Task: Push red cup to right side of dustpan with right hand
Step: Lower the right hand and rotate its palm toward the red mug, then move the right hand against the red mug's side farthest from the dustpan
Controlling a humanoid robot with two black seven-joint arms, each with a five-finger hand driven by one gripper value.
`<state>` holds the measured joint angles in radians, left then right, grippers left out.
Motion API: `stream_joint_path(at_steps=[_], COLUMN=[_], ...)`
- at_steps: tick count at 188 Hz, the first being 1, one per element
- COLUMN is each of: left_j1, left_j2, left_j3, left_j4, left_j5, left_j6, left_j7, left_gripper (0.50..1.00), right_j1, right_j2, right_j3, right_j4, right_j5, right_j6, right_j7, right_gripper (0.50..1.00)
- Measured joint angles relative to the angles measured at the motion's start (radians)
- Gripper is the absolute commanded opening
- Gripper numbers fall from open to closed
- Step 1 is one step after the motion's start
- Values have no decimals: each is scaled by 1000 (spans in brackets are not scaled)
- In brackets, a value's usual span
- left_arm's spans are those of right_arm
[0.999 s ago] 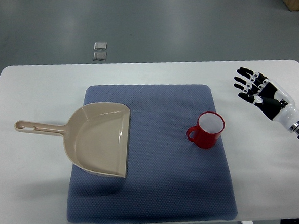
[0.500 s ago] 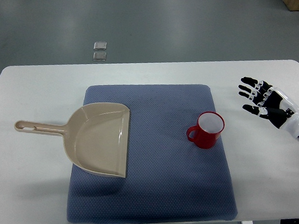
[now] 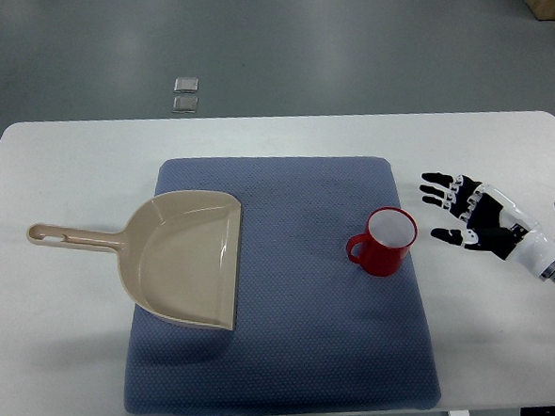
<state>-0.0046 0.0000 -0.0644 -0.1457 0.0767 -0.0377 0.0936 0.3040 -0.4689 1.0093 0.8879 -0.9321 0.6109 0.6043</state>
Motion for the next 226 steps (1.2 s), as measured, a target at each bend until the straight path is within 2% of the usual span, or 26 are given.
stream_joint_path(at_steps=[226], left_j1=[0], left_j2=[0], left_j3=[0], left_j4=[0], left_j5=[0], left_j6=[-1], left_j7=[0], left_gripper=[1000], right_j1=[12], right_j2=[46], right_j3=[-70], right_j4=[-1], right_j5=[-7], right_j6=[0], right_j7=[-11], right_gripper=[928])
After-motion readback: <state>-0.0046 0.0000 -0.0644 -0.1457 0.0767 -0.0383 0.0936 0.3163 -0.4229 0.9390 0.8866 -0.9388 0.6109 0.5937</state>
